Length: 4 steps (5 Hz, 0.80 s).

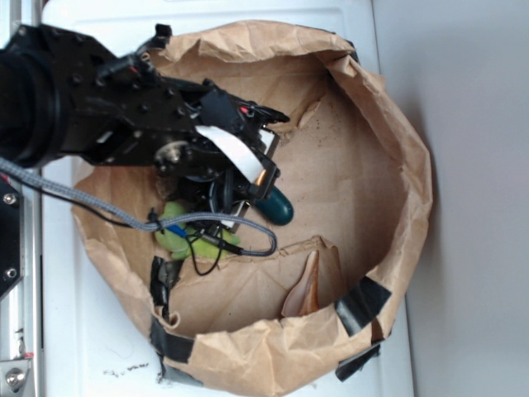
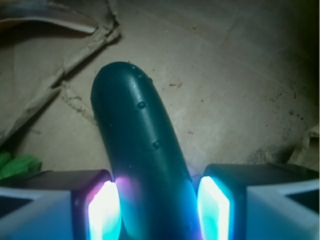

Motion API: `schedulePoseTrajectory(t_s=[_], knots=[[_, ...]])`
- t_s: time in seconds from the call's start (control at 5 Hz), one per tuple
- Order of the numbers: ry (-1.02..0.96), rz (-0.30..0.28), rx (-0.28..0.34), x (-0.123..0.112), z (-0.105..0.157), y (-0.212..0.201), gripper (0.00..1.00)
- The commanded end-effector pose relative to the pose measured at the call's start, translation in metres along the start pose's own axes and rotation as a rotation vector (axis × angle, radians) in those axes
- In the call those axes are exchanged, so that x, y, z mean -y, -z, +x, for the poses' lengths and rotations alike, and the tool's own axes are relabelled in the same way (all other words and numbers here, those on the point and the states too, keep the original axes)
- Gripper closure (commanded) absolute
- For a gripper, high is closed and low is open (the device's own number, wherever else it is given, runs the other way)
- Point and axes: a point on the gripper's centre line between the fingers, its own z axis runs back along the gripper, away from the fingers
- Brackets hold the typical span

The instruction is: Grab the plastic pickle.

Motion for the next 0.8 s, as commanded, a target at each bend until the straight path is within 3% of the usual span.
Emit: schedulePoseTrajectory(t_s=[0.0,0.4,0.6], knots=[[-0.187,-0.02,0.09,-0.018,0.045,-0.052,1.0],[-0.401,-0.024,-0.01,-0.017,0.062,-0.118,1.0],[-0.4,-0.029,-0.008,-0.013,0.066,-0.123,1.0]])
